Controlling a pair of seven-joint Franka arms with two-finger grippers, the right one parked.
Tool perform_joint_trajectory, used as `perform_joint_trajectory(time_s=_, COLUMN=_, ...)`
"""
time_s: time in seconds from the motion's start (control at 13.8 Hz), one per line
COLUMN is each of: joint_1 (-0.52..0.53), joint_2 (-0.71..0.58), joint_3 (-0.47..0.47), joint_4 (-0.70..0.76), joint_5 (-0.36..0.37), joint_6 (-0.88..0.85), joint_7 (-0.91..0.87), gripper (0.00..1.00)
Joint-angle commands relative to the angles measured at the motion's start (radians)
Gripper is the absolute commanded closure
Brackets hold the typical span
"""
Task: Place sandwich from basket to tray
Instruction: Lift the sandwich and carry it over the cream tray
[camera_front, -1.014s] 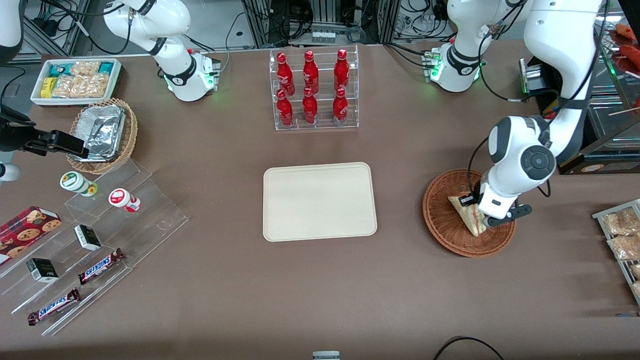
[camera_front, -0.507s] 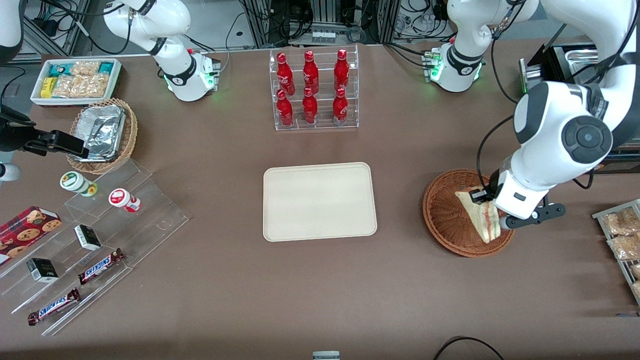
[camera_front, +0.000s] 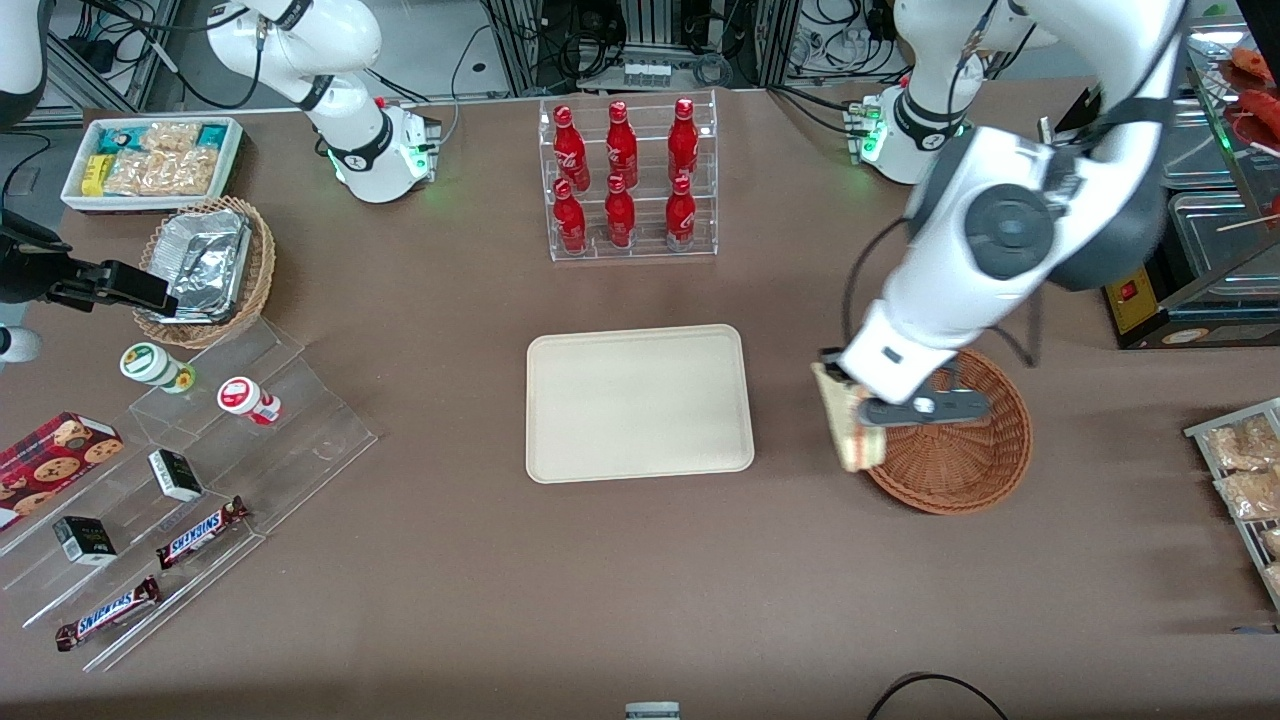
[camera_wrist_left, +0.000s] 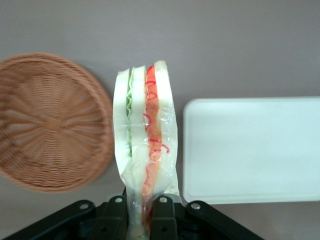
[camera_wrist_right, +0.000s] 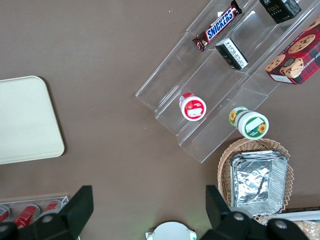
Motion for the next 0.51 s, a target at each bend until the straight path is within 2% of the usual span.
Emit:
perform_joint_trajectory(time_s=0.0, joint_1=-0.118, joint_2=0.113, joint_3=0.006, joint_4=0.117, joint_5=0.024, joint_6=-0.02, joint_7=-0.054, gripper=1.0)
perform_joint_trajectory(time_s=0.43, joint_1=-0.273, joint_2=0.296, joint_3=0.008, joint_4=0.232, joint_5=0.076, joint_6=-0.014, joint_7=-0.209, gripper=1.0)
